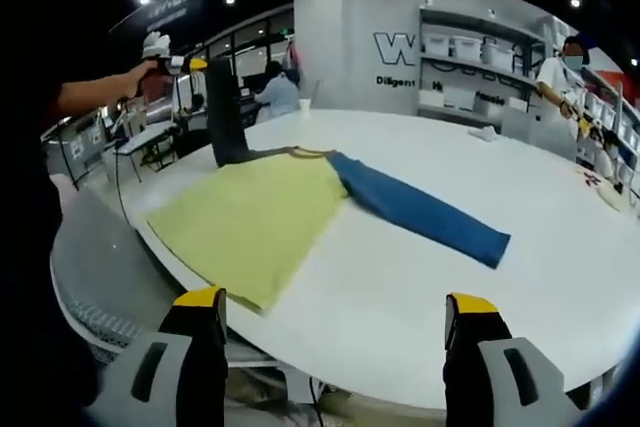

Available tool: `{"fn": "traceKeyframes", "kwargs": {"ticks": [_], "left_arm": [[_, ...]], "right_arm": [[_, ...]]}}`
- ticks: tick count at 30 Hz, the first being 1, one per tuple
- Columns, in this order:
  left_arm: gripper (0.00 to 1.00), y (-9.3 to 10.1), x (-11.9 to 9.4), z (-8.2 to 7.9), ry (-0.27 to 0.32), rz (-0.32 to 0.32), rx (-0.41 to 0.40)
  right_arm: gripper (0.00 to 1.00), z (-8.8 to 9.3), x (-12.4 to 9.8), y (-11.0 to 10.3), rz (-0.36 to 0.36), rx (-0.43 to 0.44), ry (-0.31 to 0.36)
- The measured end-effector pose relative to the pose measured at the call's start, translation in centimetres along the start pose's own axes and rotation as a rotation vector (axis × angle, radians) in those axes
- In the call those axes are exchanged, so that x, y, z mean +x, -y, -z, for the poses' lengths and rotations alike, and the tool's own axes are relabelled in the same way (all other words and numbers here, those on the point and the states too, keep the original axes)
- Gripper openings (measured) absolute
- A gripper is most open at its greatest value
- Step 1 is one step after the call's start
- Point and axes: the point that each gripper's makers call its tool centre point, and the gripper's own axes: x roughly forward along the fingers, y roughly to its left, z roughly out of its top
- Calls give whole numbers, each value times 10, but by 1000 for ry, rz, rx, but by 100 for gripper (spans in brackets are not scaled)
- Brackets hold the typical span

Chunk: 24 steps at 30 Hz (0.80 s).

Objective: Fold the garment on the visible template until the final outline fits inside the template.

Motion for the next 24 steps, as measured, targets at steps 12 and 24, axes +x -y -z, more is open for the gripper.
{"fn": "traceKeyframes", "kwargs": {"ticks": [12, 24], "left_arm": [[1, 59, 41, 12, -41, 104, -53], [1, 122, 75, 25, -100, 196, -59]], "right_arm": [[88, 10, -4, -4, -3, -43, -28], [88, 14, -9, -2, 7, -36, -27]]}}
